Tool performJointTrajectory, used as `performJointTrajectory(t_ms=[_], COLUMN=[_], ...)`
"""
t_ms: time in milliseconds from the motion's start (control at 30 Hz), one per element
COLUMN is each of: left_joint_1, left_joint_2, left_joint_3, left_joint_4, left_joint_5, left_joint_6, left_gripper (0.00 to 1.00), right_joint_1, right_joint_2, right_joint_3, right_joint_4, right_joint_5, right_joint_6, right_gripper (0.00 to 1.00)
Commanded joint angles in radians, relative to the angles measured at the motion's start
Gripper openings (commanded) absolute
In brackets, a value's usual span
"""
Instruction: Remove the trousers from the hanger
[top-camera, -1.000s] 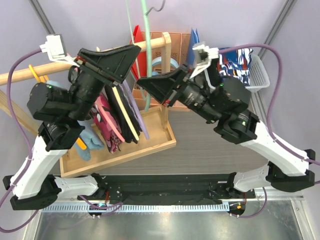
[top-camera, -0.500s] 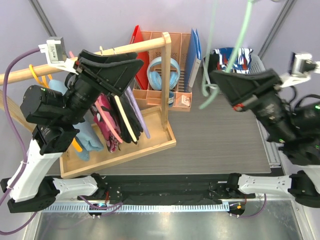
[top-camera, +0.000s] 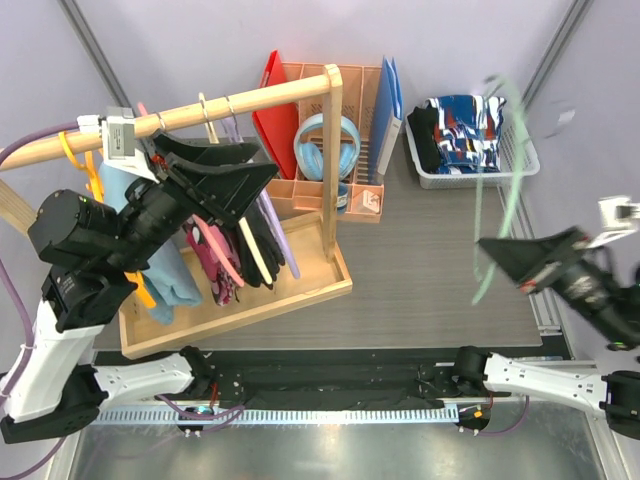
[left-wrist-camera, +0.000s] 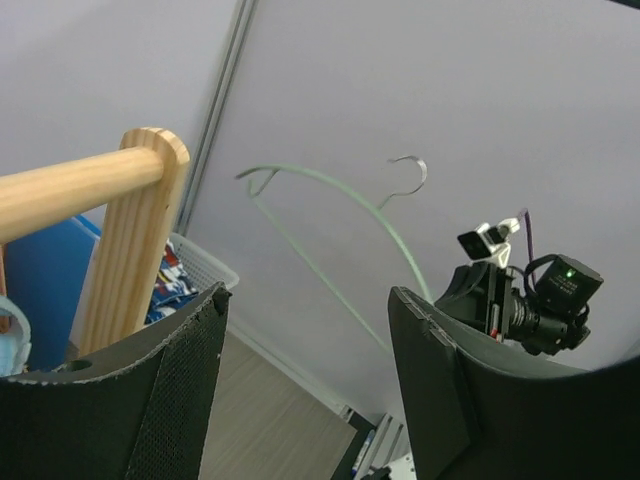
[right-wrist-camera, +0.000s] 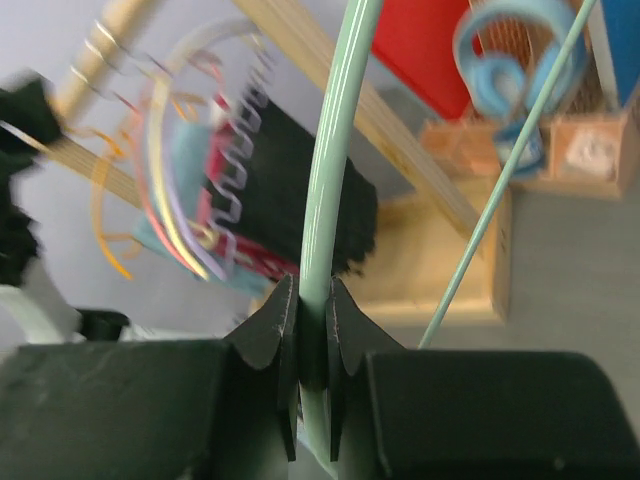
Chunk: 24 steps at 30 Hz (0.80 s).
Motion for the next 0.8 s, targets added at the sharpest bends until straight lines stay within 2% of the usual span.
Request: performJointTrajectory(t_ms=[0,133,233,367,400,500,767], left_joint_1=[0.000,-0.002,0.000,0.000,0.000,-0.002,0.000], left_joint_2=[-0.035,-0.067,-0.087,-0.101,-0.107,-0.127,-0.159], left_joint_3=[-0.007,-0.021,-0.036,-0.048,-0.056,-0.087,-0.125], left_joint_4=[-0.050,-0.070,-0.081,-0.098,-0.098,-0.093,-0.087], left_joint_5=[-0.031,-0.047,-0.063,-0.076,-0.082,-0.096,-0.120], left_joint_6=[0.067,0.087,0.103,0.120,0.121,0.120,0.113], left_gripper=[0.66,0.67,0.67,0.67,0.67,0.67,0.68], right_joint_1=[0.001,0.001,0.001,0.001,0.001,0.001,0.001], right_joint_2=[0.022,-0.030,-0.056,-0.049,-0.044,-0.062,-0.098], right_joint_3=[-0.145,-0.320,-0.392,-0.458,-0.473,-0.526,-0.559], right_joint_4=[-0.234,-0.246,-0.263,-0.268,-0.252,-0.205,-0.036], right_joint_5=[-0.129,-0.259,-0.351,-0.535,-0.654,-0.783,-0.913], right_joint_6=[0.194,0.287,0.325,0.327,0.325,0.334,0.379], right_gripper=[0.01,0.01,0.01,0.01,0.01,0.01,0.01])
